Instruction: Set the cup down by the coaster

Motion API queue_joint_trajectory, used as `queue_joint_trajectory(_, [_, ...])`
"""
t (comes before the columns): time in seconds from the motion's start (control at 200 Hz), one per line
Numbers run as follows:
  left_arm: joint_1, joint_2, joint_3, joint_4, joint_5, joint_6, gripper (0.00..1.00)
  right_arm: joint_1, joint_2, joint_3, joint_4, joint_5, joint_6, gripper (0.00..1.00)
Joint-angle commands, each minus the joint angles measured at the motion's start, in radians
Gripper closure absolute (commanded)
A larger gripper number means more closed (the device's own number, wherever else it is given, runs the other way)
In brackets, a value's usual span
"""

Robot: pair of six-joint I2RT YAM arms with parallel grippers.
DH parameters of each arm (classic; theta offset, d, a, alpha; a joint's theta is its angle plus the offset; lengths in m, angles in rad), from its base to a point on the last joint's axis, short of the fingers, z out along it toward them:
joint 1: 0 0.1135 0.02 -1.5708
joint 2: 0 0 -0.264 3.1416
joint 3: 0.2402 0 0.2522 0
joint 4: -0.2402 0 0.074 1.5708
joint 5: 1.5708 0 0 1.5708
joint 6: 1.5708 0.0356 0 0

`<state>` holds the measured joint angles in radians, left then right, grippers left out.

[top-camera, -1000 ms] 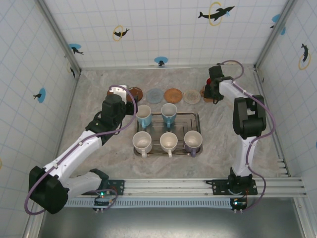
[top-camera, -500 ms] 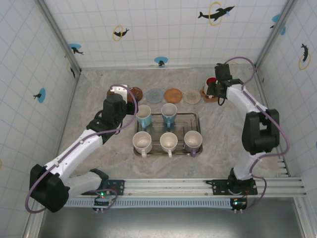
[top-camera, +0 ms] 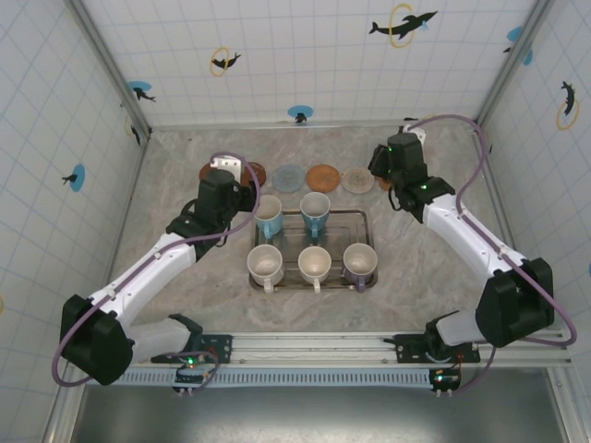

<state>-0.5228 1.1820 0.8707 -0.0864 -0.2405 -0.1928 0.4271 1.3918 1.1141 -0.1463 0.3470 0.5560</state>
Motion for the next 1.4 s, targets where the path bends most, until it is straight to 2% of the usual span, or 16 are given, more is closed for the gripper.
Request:
queue_joint_trajectory(0.0, [0.002,-0.015,0.045,-0.052,-0.001,-0.024,0.26,0.032,-0.051,-0.049,0.098,0.054,0.046,0.35])
queue_joint_trajectory(0.195, [0.000,-0.003,0.112,-0.222,0.033,-0.029,0.26,0.060,-0.089,-0.135,0.143,0.041,0.065,0.35])
queue_joint_trajectory(0.43, [-0.002,0.018,0.151,-0.403,0.142,-0.062,0.28,0.067,-0.102,-0.205,0.215,0.005,0.078,0.36])
queue_joint_trajectory(0.606, [-0.014,0.048,0.154,-0.486,0.142,-0.090,0.30,0.075,-0.096,-0.217,0.238,-0.019,0.079,0.36])
queue_joint_trajectory(1.116, [-0.073,0.120,0.111,-0.515,0.165,-0.116,0.32,0.076,-0.117,-0.251,0.254,-0.023,0.071,0.36])
queue_joint_trajectory(1.397, [-0.091,0.174,0.090,-0.474,0.194,-0.113,0.33,0.076,-0.102,-0.247,0.260,-0.042,0.068,0.36])
